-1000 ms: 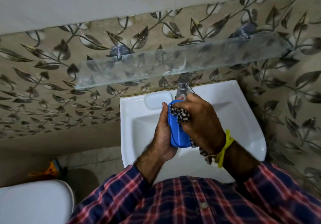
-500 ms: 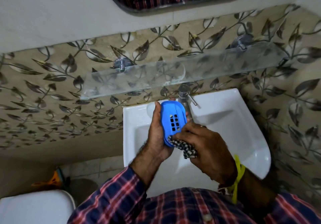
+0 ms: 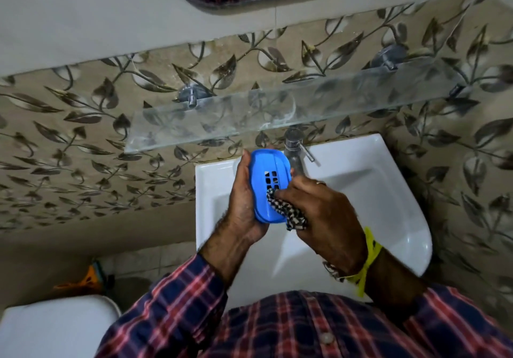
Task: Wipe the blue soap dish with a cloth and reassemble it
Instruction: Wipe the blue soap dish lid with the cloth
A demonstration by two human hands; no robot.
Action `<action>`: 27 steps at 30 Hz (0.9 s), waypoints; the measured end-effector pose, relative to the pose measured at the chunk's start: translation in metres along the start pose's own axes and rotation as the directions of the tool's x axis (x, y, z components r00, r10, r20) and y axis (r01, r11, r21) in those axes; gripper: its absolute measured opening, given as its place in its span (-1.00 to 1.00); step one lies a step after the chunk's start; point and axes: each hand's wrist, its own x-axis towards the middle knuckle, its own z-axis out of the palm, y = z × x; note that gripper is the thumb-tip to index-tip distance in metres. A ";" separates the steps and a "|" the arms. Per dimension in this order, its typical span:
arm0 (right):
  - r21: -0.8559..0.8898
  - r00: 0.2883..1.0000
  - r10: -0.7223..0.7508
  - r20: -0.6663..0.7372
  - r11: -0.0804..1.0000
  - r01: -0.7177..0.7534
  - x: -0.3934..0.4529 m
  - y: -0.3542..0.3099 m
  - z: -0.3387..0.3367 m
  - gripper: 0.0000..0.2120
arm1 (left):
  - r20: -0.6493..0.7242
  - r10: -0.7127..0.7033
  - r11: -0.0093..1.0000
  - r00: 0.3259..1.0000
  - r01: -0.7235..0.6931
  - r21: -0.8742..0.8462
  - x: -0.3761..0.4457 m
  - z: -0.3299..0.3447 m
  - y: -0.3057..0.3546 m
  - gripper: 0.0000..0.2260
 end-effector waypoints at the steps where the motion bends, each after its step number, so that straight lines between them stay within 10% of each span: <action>1: -0.010 1.000 -0.004 0.008 1.000 0.004 -0.001 0.001 -0.003 -0.59 | 0.001 0.007 1.000 1.000 -0.007 0.011 0.000 0.000 -0.001 -0.38; 14: 0.081 0.967 0.181 -0.177 0.982 -0.169 0.030 0.004 0.010 -0.65 | -0.030 0.012 0.993 0.999 -0.009 0.119 -0.003 0.003 -0.012 -0.47; 27: 0.034 0.971 0.236 -0.048 0.972 -0.234 0.029 0.013 0.004 -0.81 | 0.003 0.109 0.980 0.994 -0.108 0.170 -0.011 -0.003 -0.013 -0.54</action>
